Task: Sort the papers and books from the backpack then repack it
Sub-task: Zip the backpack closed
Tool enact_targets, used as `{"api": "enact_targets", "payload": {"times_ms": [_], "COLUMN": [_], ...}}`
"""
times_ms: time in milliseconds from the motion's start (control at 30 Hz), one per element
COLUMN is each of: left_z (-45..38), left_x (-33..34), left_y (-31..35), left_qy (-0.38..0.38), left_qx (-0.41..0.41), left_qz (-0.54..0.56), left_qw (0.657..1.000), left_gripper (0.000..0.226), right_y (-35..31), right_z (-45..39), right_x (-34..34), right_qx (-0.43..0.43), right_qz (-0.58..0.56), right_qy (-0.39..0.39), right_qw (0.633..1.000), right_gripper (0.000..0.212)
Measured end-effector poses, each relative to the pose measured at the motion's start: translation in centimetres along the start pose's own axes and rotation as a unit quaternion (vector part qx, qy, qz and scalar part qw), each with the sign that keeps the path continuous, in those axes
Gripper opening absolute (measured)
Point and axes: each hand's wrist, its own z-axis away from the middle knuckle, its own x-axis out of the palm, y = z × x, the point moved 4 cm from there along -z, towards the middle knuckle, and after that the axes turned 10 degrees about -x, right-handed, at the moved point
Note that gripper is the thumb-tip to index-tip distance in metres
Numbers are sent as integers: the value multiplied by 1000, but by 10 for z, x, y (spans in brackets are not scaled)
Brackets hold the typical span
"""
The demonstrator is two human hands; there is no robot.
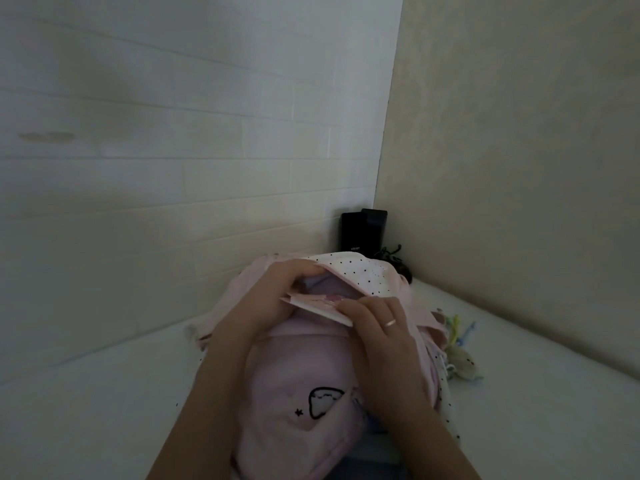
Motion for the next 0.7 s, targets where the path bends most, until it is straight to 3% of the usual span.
{"api": "enact_targets", "payload": {"times_ms": [200,333,467,533,633,700], "left_z": [-1,-2,1,2,-2,-2], "left_x": [-19,-25,-29,-27,-24,-25], "left_y": [4,17,29,36,35,27], "left_qy": [45,36,70,89,89,89], "left_qx": [29,98,111,135,118,102], "left_qz": [-27,-95,-83,-122,-127,-123], "left_qw": [998,990,988,979,981,983], "left_gripper": [28,44,42,37,39,47], "right_y": [7,8,-2,0,13,20], "right_z": [-10,-19,-40,-56,-67,-62], "right_x": [-4,-6,14,33,58,67], "right_qx": [23,-5,-61,-33,27,59], "right_qz": [32,110,166,156,141,23], "right_qy": [-51,-76,-166,-217,-297,-356], "right_qw": [998,991,970,963,944,932], "right_gripper": [30,29,17,5,17,32]}}
